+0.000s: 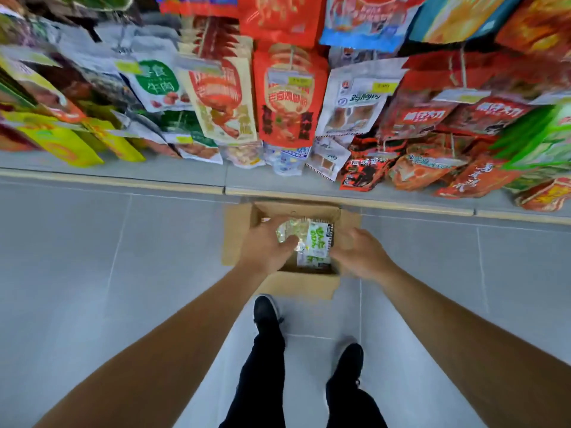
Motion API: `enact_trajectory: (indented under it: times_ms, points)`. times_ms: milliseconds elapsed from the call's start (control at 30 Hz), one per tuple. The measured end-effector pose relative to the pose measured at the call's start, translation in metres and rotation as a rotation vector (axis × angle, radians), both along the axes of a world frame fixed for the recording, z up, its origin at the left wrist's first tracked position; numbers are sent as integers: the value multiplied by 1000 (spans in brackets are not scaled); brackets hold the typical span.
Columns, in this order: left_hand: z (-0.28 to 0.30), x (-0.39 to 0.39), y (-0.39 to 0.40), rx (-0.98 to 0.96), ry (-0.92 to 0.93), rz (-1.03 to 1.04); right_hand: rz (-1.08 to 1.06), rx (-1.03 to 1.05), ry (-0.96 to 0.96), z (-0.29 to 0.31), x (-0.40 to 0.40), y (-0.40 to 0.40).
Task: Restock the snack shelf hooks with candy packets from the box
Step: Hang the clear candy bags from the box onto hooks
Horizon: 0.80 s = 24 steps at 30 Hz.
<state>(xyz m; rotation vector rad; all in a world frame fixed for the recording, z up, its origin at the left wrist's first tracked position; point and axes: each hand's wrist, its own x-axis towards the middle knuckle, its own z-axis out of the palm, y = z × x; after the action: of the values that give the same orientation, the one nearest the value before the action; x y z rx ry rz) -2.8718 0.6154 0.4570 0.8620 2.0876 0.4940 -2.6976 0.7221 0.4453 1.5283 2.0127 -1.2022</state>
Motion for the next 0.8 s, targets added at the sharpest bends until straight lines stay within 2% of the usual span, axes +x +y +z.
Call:
enact_trajectory:
  times_ms: [300, 500, 667, 800]
  points:
    - [-151, -23, 23, -179, -200, 187, -249, -236, -41, -148, -22, 16]
    - [-278, -22, 37, -255, -236, 251, -244, -263, -65, -273, -15, 36]
    - [-399, -23, 48, -302, -255, 262, -130, -215, -100, -397, -12, 52]
    - [-474, -25, 60, -295, -220, 204, -12, -180, -129, -476, -21, 73]
